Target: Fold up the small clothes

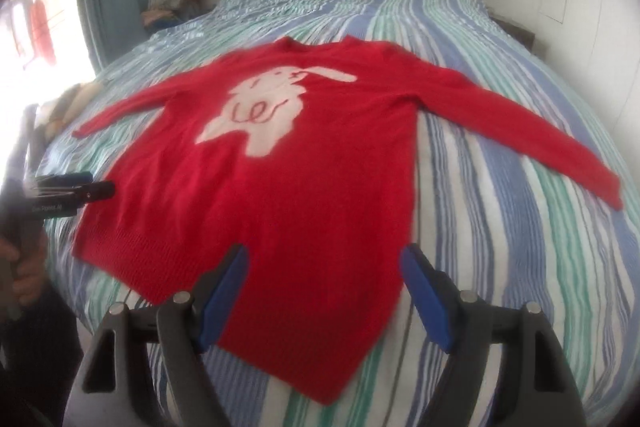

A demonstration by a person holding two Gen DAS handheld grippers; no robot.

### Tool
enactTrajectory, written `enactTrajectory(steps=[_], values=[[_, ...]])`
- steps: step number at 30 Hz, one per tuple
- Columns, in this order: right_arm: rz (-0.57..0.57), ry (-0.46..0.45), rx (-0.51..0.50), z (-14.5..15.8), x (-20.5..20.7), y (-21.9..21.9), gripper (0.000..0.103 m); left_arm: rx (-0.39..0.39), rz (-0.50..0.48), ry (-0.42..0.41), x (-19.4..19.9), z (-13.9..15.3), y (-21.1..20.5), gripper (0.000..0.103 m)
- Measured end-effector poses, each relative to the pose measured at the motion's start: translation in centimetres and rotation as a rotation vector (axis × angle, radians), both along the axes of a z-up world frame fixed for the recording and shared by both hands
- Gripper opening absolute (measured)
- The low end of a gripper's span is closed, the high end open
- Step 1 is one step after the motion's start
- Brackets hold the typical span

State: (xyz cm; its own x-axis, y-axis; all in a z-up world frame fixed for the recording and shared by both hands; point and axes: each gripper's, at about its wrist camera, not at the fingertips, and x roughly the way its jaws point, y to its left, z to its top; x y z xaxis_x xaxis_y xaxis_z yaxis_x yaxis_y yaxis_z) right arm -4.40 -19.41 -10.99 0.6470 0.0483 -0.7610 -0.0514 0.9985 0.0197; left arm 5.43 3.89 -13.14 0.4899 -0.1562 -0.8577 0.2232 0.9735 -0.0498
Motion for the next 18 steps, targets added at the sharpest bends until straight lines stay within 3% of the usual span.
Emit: enactTrajectory(steps=[4,7,12,14,18], values=[[-0.021,0.14,-0.027,-4.3,-0.4,-0.5,0.077,0.064,-0.03,-0.054,-2.5,-0.3,0.6,0.095],[-0.056,0.135,0.056,-5.2,-1.7,-2.7,0.078,0.064,-0.032,-0.046,-2.9,-0.2,1.2,0.095],[-0.061,0.148,0.032,-5.3,-1.9,-2.7,0.08,0.075,-0.043,-0.011,-2.4,0.6,1.2,0.095],[-0.054,0.162,0.022,-5.1,-1.7,-2.5,0.081,0.073,-0.045,-0.008,-2.4,2.0,1.9,0.095],[-0.053,0.186,0.043,-3.9,-2.0,-3.1,0.081,0.08,-0.018,-0.094,-1.9,6.8,4.2,0.095]])
